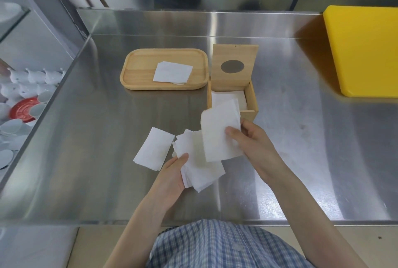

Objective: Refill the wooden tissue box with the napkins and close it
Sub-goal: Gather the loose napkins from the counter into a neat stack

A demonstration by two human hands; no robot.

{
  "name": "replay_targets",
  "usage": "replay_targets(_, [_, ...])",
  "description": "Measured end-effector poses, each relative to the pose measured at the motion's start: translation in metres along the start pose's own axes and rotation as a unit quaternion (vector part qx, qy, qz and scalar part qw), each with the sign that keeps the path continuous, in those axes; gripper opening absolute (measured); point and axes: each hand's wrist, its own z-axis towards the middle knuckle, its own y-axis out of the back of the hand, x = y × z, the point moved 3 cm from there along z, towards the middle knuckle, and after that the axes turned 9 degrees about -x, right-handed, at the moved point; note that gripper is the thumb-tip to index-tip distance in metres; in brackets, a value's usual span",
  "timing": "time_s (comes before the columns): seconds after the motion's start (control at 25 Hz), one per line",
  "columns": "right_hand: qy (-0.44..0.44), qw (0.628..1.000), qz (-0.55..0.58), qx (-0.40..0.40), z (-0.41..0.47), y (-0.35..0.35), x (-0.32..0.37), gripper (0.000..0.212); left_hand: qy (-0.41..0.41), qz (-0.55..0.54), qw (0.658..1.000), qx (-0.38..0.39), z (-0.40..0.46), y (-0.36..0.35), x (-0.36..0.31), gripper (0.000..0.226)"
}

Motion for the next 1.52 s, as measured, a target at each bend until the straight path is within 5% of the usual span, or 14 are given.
replay_targets(0.08, [-0.042,0.992,0.084,0.081,-0.003,-0.013,0.0,0.021,-0.015,-0.002,1.0,0.006,0.0,-0.001,-0.002,0.032])
replay_targets(0.16, [-0.069,0.992,0.023,0.103,-0.001,-0.022,-0.012,0.026,-0.032,0.004,0.999,0.009,-0.003,-0.005,-0.005,0.031])
replay_targets(0.44, [-0.032,0.976,-0.211,0.046,0.009,-0.037,-0.044,0.017,-0.045,0.016,0.999,0.018,-0.006,0.001,-0.011,0.029])
replay_targets(0.68, [-0.005,0.967,-0.254,0.037,0.018,-0.041,-0.049,0.026,-0.02,-0.033,0.999,0.025,-0.003,0.004,-0.014,0.044])
replay_targets(0.84, [0.0,0.957,-0.282,0.062,0.024,-0.048,-0.053,0.036,-0.026,0.005,1.0,-0.004,0.0,0.013,-0.013,0.027])
replay_targets(0.96, [-0.019,0.96,-0.277,0.031,0.034,-0.042,-0.049,0.023,-0.031,-0.004,0.999,-0.03,0.004,0.02,-0.014,0.02])
replay_targets(1.08, [0.046,0.914,-0.403,-0.024,0.048,-0.035,-0.044,0.025,-0.028,-0.009,0.998,-0.05,0.006,0.027,-0.016,0.018])
replay_targets(1.28, [0.12,0.787,-0.605,0.013,0.061,-0.055,-0.058,0.045,-0.025,-0.035,0.997,-0.071,0.009,0.035,-0.02,0.023])
replay_targets(1.52, [0.095,0.773,-0.626,0.035,0.066,-0.063,-0.064,0.045,-0.023,-0.03,0.996,-0.083,0.007,0.046,-0.016,0.019])
